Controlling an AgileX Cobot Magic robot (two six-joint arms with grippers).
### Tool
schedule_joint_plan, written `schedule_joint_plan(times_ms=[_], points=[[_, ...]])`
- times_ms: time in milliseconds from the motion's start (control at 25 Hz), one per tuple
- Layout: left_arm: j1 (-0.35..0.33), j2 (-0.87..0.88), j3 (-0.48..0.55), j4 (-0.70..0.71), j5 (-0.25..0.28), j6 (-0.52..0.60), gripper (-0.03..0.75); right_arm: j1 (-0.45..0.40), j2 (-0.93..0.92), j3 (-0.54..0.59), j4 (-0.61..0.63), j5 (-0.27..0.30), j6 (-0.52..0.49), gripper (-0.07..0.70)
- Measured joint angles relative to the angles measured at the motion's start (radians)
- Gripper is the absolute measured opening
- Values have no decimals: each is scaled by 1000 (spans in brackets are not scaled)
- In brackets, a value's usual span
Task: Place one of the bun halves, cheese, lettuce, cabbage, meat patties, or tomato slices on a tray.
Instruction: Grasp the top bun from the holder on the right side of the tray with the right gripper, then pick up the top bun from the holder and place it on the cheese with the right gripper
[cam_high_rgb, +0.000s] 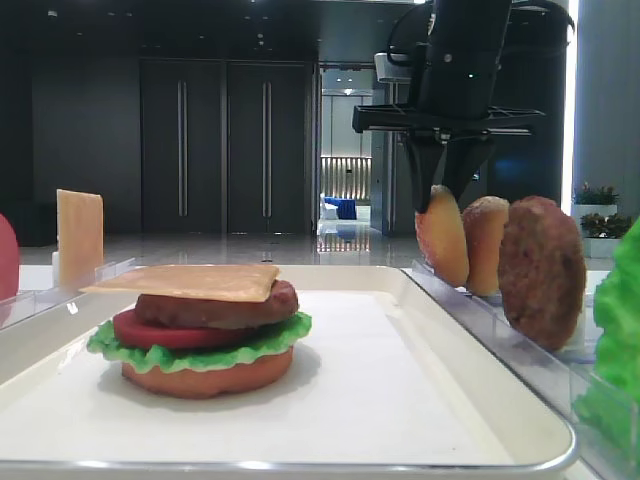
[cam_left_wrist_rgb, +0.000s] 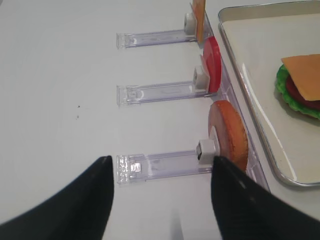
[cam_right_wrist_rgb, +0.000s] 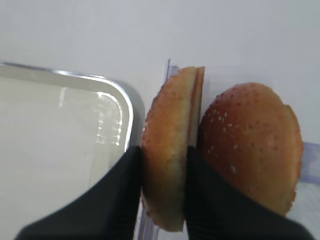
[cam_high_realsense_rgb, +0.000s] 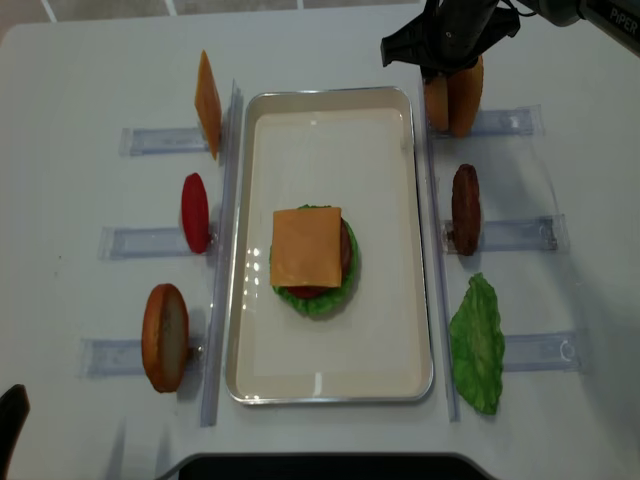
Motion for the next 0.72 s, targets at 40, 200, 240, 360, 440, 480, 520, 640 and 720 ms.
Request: schedule_joint_plan(times_ms=[40, 200, 240, 360, 440, 480, 520, 640, 720], points=[[0, 0, 0, 0, 0, 0, 471, 1, -6, 0, 2, 10, -1, 181], [0, 0, 0, 0, 0, 0, 471, 10, -53, 0, 53, 48, -17, 179], [0, 0, 0, 0, 0, 0, 471, 14, -73, 0, 67, 56, -20, 172], [0, 0, 0, 0, 0, 0, 471, 23, -126, 0, 99, 82, -24, 171], [0, 0, 0, 0, 0, 0, 471, 25, -154, 0, 118, 100, -25, 171], [0, 0, 0, 0, 0, 0, 471, 25, -164, 0, 126, 114, -25, 171], [0, 0, 0, 0, 0, 0, 471, 26, -172, 0, 133, 130, -25, 171], [0, 0, 0, 0, 0, 0, 471, 29, -188, -1, 146, 208, -26, 171], [0, 0, 0, 0, 0, 0, 471, 47, -197, 4, 145, 248, -23, 171]])
